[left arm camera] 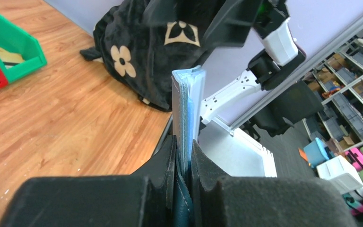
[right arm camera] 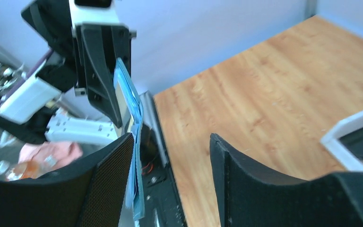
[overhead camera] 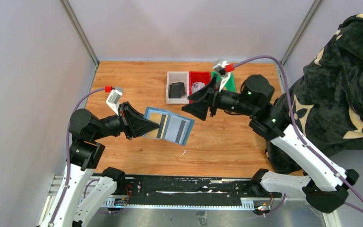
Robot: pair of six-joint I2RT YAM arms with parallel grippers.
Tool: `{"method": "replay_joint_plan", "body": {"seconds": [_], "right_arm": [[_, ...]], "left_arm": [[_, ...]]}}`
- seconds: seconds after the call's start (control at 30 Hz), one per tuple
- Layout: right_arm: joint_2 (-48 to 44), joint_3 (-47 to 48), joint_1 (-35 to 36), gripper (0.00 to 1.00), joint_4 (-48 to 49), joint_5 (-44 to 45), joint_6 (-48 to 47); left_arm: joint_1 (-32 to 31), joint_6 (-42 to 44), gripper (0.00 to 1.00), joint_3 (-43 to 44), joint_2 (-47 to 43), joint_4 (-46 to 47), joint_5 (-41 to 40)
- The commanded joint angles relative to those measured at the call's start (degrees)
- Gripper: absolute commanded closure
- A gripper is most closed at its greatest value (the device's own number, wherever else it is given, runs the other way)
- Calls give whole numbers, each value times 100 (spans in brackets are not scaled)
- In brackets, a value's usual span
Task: Take the credit cards out of the card holder
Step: Remove the credit card from the card holder.
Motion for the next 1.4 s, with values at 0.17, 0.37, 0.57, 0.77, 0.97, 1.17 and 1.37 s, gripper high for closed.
{"method": "replay_joint_plan", "body": {"seconds": [0.17,0.37,0.57,0.77,0.97,1.17,1.37], "right_arm": [[-320,-72,-127,42,550,-320,1120],[-36,-420,187,42,1352,-1270,1764],[247,-583,369,42,1321,-1282,1807],[575,-711,390,43,1192,-1230,1738],[918,-680,384,48,1277,-1251,1779],[1141,-655,384,54,1758,-1383,2142],[1294,-664,389,59,2266,-1493,2470]], "left_arm": [[-32,-84,100,-91,134,-113,-407],[90,-22,100,-114,164,-254,-790],[341,-118,100,-126,275,-227,-787],[370,-418,100,-177,275,130,-614],[365,-936,100,-251,315,708,-230],[371,-1092,100,-197,297,801,-197],[370,-1209,100,-194,281,871,-182]]}}
